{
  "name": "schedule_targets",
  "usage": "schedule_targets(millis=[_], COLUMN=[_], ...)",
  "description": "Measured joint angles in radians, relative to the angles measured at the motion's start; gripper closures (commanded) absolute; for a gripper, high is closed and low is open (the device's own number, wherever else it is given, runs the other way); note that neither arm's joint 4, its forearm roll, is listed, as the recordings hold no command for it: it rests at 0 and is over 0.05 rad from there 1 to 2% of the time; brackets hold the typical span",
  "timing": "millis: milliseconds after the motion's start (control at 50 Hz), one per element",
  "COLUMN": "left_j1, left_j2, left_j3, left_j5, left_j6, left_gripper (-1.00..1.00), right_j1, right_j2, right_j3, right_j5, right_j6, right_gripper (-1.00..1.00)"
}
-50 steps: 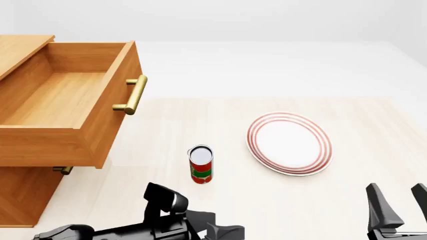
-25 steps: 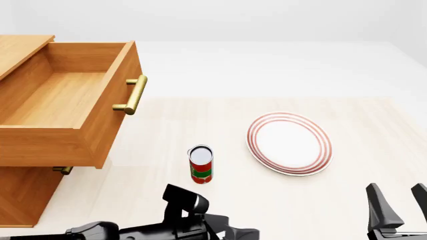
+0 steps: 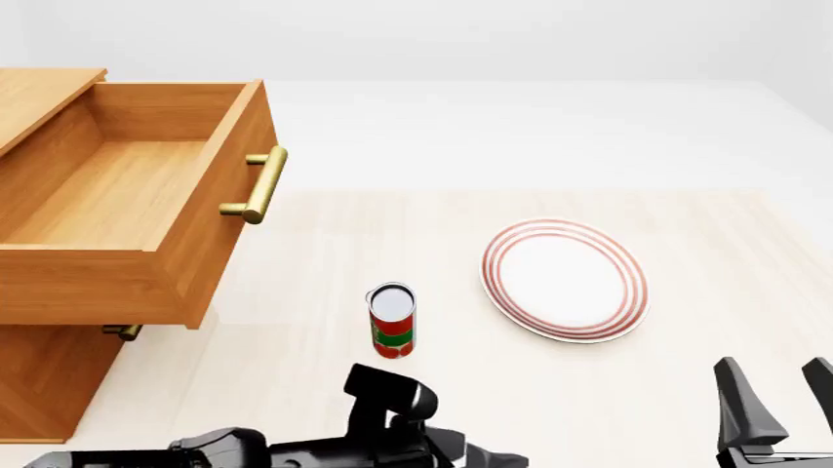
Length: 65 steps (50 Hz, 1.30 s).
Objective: Put the bowl in the top drawer of the cabinet.
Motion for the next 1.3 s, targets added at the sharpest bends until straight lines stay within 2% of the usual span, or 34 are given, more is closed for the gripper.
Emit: schedule_targets(millis=[760, 1300], left_j1=[-0.076, -0.138], left_j2=[0.104, 0.177], left_j3=[-0.141, -0.200], left_j5=[0.118, 0.124], left_j6=[-0.082, -0.135], left_gripper=[-1.00, -1.00], right_j1=[0.000, 0.000], right_j2=[0.000, 0.000], right_j3=[0.000, 0.000], right_j5=[0.000, 0.000], right_j6=[0.000, 0.000], right_gripper=[-1.00, -1.00])
